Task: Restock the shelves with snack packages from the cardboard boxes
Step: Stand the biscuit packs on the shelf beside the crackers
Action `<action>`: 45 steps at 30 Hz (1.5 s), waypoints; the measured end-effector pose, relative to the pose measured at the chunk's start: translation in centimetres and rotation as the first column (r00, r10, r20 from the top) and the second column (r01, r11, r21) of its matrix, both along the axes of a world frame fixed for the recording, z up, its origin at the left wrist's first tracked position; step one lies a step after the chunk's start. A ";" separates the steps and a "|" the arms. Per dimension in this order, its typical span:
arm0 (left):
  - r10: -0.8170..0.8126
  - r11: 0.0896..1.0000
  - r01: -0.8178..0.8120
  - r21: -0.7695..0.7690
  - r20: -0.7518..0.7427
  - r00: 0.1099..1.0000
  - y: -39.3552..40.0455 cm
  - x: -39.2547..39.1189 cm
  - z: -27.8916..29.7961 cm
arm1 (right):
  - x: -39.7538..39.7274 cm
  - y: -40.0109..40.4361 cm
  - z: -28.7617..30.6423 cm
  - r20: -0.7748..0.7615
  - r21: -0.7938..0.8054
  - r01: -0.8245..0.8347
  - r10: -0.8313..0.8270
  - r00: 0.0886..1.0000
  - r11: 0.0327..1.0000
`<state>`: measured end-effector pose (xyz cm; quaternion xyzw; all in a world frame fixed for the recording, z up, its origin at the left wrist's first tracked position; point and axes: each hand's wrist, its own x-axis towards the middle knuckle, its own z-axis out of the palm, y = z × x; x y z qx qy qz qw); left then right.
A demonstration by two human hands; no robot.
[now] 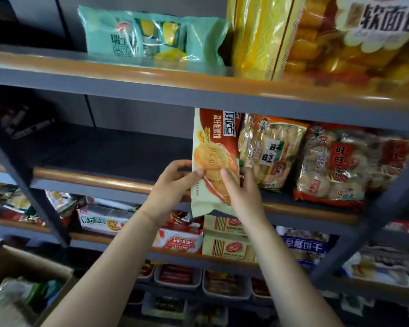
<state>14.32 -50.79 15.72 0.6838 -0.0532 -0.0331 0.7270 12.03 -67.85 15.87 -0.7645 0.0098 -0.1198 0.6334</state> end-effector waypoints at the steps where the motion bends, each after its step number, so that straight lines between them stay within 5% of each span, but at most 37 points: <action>1: -0.009 1.000 0.009 0.003 0.009 1.000 -0.2 0.8 0.2 | 0.7 -0.4 -0.1 0.035 -0.071 0.025 -0.022 0.999 0.997; 4: -0.022 0.999 0.022 0.025 0.018 1.000 -0.5 3.2 0.5 | 3.2 -1.4 -0.2 0.148 -0.298 0.190 -0.151 0.977 0.936; 9: -0.027 1.000 0.026 0.013 0.056 0.998 -0.9 7.6 0.3 | 6.6 -1.3 0.3 0.211 -0.379 0.322 -0.258 0.943 0.868; 25: -0.122 0.983 0.095 0.155 0.173 0.977 -3.8 21.9 -2.9 | 14.9 0.4 -2.5 0.017 -0.259 0.178 -0.180 0.984 0.949; 45: -0.307 0.904 0.228 0.362 0.177 0.935 -4.8 23.6 -2.0 | 16.6 0.2 -3.6 0.001 -0.304 0.155 -0.162 0.987 0.940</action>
